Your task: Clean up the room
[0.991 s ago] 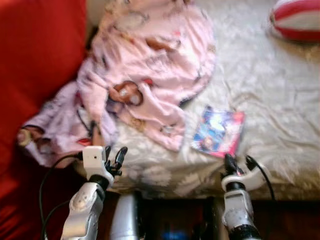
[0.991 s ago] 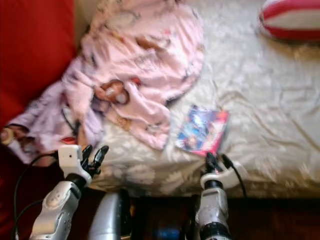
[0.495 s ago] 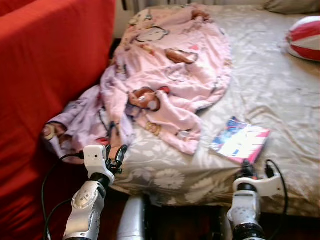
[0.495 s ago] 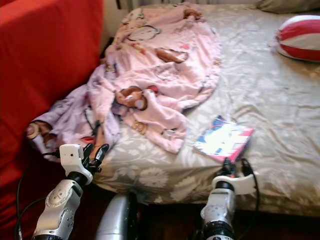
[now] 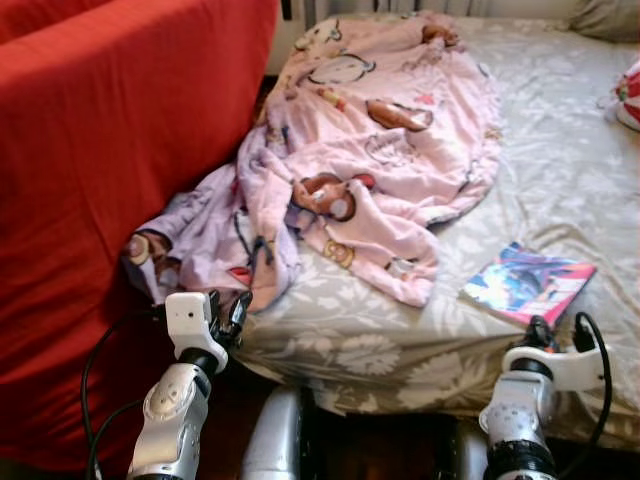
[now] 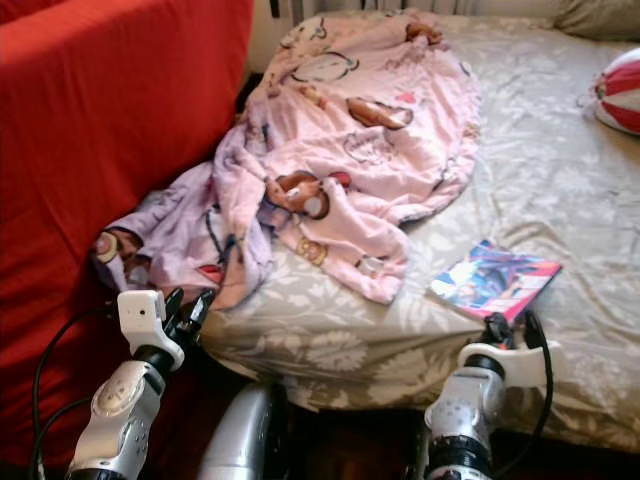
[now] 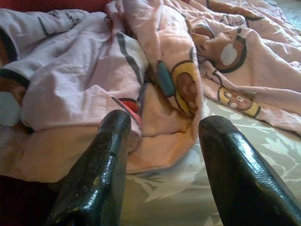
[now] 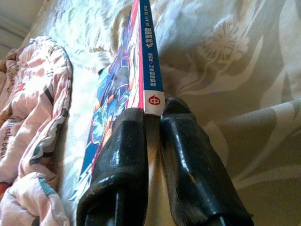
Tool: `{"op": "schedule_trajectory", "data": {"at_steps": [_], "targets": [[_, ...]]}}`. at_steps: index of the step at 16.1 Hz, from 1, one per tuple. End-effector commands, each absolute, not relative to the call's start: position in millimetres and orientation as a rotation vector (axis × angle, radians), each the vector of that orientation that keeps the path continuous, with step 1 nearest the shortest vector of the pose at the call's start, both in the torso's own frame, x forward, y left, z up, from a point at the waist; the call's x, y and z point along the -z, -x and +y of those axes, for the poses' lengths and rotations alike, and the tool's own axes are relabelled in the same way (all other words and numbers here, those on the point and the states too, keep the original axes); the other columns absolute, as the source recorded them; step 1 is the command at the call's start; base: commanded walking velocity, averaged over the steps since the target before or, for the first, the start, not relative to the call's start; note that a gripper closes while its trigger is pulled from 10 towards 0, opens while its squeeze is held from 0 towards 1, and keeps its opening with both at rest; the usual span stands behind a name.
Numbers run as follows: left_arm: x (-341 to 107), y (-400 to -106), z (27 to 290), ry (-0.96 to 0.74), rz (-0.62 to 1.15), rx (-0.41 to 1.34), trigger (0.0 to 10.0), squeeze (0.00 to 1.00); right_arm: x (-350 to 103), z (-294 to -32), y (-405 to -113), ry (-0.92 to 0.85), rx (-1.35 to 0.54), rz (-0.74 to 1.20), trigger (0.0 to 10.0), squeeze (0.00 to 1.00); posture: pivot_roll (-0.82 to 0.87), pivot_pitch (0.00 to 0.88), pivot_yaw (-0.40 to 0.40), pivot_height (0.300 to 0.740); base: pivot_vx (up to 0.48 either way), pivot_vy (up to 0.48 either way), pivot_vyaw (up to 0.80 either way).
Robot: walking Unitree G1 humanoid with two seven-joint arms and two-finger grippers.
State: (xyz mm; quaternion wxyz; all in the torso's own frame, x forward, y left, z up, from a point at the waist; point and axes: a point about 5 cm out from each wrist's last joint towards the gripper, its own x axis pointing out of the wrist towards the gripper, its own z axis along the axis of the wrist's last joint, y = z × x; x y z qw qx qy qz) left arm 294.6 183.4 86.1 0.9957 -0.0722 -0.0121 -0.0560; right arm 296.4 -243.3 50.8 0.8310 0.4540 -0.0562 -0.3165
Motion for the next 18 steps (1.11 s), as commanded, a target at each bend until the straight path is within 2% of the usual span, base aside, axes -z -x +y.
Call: {"op": "schedule_trajectory", "data": {"at_steps": [1, 3, 5, 6, 7, 8, 9, 10, 12, 13, 17, 18], "targets": [[-81.6, -292.0, 187.3, 0.133, -0.010, 0.098, 10.0, 0.00, -72.6, -299.0, -269.8, -0.848, 0.873, -0.344, 0.0, 0.00, 0.07, 0.115, 0.024, 0.587, 0.000, 0.000, 0.00], [-80.5, -291.3, 187.9, 0.131, -0.011, 0.097, 10.0, 0.00, -50.3, -285.3, -268.1, -0.976, 0.906, -0.243, 0.0, 0.00, 0.07, 0.119, 0.025, 0.587, 0.000, 0.000, 0.00], [-79.9, -290.5, 188.1, 0.130, -0.010, 0.098, 10.0, 0.00, -18.6, -264.3, -269.4, -1.140, 0.897, -0.029, 0.0, 0.00, 0.07, 0.120, 0.025, 0.587, 0.000, 0.000, 0.00], [-79.6, -290.2, 188.1, 0.130, -0.010, 0.098, 10.0, 0.00, -8.5, -254.3, -270.3, -1.156, 0.855, 0.063, 4.7, 0.00, 0.07, 0.123, 0.024, 0.587, 0.000, 0.000, 0.00], [-79.6, -290.0, 187.9, 0.130, -0.010, 0.099, 10.0, 0.00, -4.8, -249.8, -270.6, -1.165, 0.829, 0.096, 10.0, 0.00, 0.07, 0.123, 0.025, 0.587, 0.000, 0.000, 0.00], [-79.5, -289.6, 187.6, 0.131, -0.009, 0.099, 10.0, 0.00, -0.2, -245.4, -269.2, -1.139, 0.811, 0.131, 10.0, 0.00, 0.07, 0.128, 0.023, 0.587, 0.000, 0.000, 0.00], [-78.9, -288.9, 187.3, 0.131, -0.007, 0.100, 10.0, 0.00, 4.7, -242.4, -266.9, -1.116, 0.803, 0.173, 10.0, 0.06, 0.07, 0.128, 0.023, 0.587, 0.000, 0.000, 0.00], [-78.1, -287.2, 188.4, 0.130, -0.003, 0.099, 10.0, 0.00, 3.3, -246.4, -266.1, -1.069, 0.807, 0.165, 10.0, 1.00, 0.07, 0.132, 0.026, 0.587, 0.000, 0.000, 0.00], [-77.3, -286.3, 189.4, 0.130, 0.001, 0.098, 10.0, 0.00, -3.1, -251.1, -269.5, -1.036, 0.791, 0.129, 10.0, 1.00, 0.07, 0.133, 0.027, 0.587, 0.000, 0.000, 0.00], [-76.5, -286.3, 188.8, 0.130, 0.005, 0.100, 10.0, 0.00, -9.0, -257.4, -270.4, -1.007, 0.800, 0.085, 10.0, 0.00, 0.07, 0.134, 0.028, 0.587, 0.000, 0.000, 0.00], [-75.3, -286.0, 185.7, 0.132, 0.009, 0.107, 10.0, 0.00, -6.4, -260.1, -268.1, -0.990, 0.810, 0.106, 10.0, 0.00, 0.07, 0.136, 0.028, 0.587, 0.000, 0.000, 0.00], [-75.4, -285.3, 186.1, 0.131, 0.010, 0.106, 10.0, 0.00, -5.5, -260.0, -267.4, -0.991, 0.815, 0.101, 4.4, 0.00, 0.07, 0.140, 0.029, 0.587, 0.000, 0.000, 0.00]]}}
